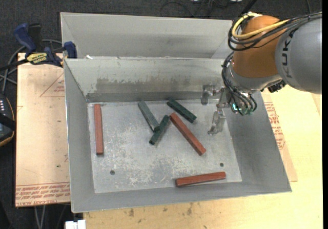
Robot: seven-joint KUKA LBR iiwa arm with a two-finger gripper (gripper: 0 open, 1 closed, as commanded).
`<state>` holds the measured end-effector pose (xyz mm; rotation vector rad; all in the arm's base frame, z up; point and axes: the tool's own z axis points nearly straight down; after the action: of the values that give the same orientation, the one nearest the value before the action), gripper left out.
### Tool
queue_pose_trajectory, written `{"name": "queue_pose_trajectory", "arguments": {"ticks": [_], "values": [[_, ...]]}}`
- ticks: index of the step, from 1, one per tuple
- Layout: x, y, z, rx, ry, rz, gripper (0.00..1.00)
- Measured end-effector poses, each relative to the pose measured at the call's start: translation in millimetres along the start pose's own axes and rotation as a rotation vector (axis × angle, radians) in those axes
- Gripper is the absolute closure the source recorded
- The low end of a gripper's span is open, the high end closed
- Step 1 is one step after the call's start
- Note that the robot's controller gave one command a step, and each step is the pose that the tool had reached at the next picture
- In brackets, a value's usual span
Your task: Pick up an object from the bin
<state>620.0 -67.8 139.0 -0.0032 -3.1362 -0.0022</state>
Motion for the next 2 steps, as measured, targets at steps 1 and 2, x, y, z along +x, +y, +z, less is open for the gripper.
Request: {"name": "queue_pose_trajectory", "arguments": {"ticks": [1, 2], "values": [[-12.7, 67.8, 69.6, 0.000, -0.008, -0.080, 0.00], [3.9, 177.4, 66.8, -0.003, -0.013, -0.166, 0.00]]}}
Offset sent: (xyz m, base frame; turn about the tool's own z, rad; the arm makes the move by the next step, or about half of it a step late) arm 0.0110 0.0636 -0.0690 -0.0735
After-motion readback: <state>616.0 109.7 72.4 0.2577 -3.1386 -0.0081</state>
